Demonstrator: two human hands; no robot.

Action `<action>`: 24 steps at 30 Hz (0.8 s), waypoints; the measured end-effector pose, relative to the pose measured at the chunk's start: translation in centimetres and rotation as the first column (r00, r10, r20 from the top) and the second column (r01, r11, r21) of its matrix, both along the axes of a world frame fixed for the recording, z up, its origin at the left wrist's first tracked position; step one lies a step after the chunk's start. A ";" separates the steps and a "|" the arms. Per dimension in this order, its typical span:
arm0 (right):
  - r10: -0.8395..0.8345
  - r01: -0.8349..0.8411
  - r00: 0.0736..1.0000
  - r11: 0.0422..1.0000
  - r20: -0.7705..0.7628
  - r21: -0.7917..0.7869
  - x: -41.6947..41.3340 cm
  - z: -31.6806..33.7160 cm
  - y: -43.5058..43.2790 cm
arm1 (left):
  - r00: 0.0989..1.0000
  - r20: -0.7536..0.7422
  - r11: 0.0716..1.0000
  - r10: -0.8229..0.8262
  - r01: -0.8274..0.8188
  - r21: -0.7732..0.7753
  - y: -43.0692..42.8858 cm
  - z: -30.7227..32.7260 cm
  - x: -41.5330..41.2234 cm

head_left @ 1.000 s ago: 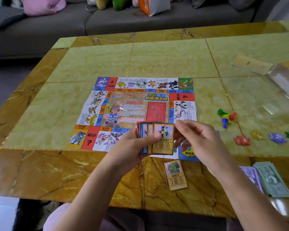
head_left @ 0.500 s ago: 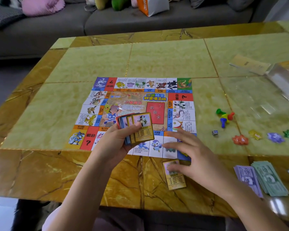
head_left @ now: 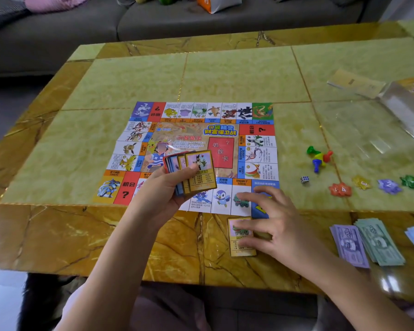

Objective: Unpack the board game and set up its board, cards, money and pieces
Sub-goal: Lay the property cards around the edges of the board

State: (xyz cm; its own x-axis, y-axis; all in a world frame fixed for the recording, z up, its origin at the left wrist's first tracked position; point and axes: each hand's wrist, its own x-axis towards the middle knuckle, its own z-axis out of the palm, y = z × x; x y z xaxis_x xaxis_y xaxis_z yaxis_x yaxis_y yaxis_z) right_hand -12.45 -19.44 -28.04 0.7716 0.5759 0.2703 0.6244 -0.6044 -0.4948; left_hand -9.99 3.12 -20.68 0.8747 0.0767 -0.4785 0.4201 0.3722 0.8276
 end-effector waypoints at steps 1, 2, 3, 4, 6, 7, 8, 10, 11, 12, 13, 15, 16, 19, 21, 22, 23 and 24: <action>-0.013 0.013 1.000 1.000 0.026 0.004 -0.1 0.0 0.1 | 1.000 0.000 1.000 0.000 0.000 0.001 0.0 0.0 0.0; -0.027 0.026 0.999 1.000 0.042 0.010 -0.2 0.0 0.2 | 1.000 0.000 1.000 -0.004 0.004 -0.001 0.0 0.0 0.0; -0.041 0.040 0.998 0.999 0.050 0.017 -0.4 0.0 0.3 | 1.000 0.001 1.000 -0.012 0.012 0.000 0.0 0.0 0.0; -0.055 0.054 0.997 0.998 0.050 0.024 -0.6 0.0 0.4 | 1.000 0.000 1.000 -0.023 0.023 0.002 -0.1 0.0 -0.1; -0.086 0.084 0.995 0.996 0.042 0.040 -0.8 -0.1 0.7 | 0.999 0.000 0.999 -0.045 0.045 0.014 -0.2 -0.1 -0.2; -0.101 0.100 0.994 0.994 0.038 0.045 -0.9 -0.2 0.7 | 0.999 -0.001 0.998 -0.051 0.051 0.020 -0.3 -0.1 -0.2; -0.114 0.112 0.993 0.993 0.038 0.047 -1.0 -0.2 0.8 | 0.998 -0.004 0.998 -0.055 0.055 0.023 -0.5 -0.1 -0.2; -0.127 0.125 0.991 0.991 0.043 0.045 -1.0 -0.3 0.8 | 0.998 -0.007 0.998 -0.061 0.061 0.026 -0.7 -0.2 -0.3; -0.128 0.126 0.991 0.991 0.040 0.044 -1.0 -0.3 0.8 | 0.998 -0.010 0.998 -0.066 0.066 0.025 -0.8 -0.2 -0.4; -0.127 0.125 0.991 0.991 0.035 0.047 -1.1 -0.4 0.8 | 0.997 -0.013 0.997 -0.071 0.071 0.023 -0.8 -0.2 -0.4; -0.127 0.125 0.992 0.991 0.028 0.051 -1.1 -0.4 0.8 | 0.997 -0.014 0.997 -0.077 0.077 0.021 -0.9 -0.1 -0.5; -0.129 0.129 0.992 0.990 0.006 0.062 -1.3 -0.5 0.7 | 0.997 -0.016 0.997 -0.081 0.081 0.015 -0.9 0.0 -0.5; -0.132 0.132 0.991 0.989 -0.007 0.071 -1.3 -0.5 0.7 | 0.997 -0.017 0.997 -0.079 0.079 0.012 -0.9 0.0 -0.5; -0.130 0.134 0.991 0.986 -0.040 0.101 -1.5 -0.6 0.7 | 0.997 -0.021 0.998 -0.070 0.070 0.006 -0.9 0.0 -0.6; -0.130 0.141 0.989 0.976 -0.071 0.167 -1.5 -0.2 0.7 | 0.997 -0.022 0.997 -0.073 0.073 0.003 -0.9 0.1 -0.6; -0.134 0.152 0.986 0.965 -0.094 0.215 -1.5 0.2 0.6 | 0.997 -0.024 0.997 -0.077 0.077 0.002 -0.9 0.1 -0.6; -0.142 0.170 0.982 0.949 -0.121 0.265 -1.5 0.7 0.6 | 0.996 -0.025 0.997 -0.081 0.081 0.003 -1.0 0.1 -0.6; -0.155 0.195 0.976 0.931 -0.150 0.309 -1.3 1.3 0.5 | 0.996 -0.026 0.996 -0.087 0.087 0.007 -1.0 0.1 -0.6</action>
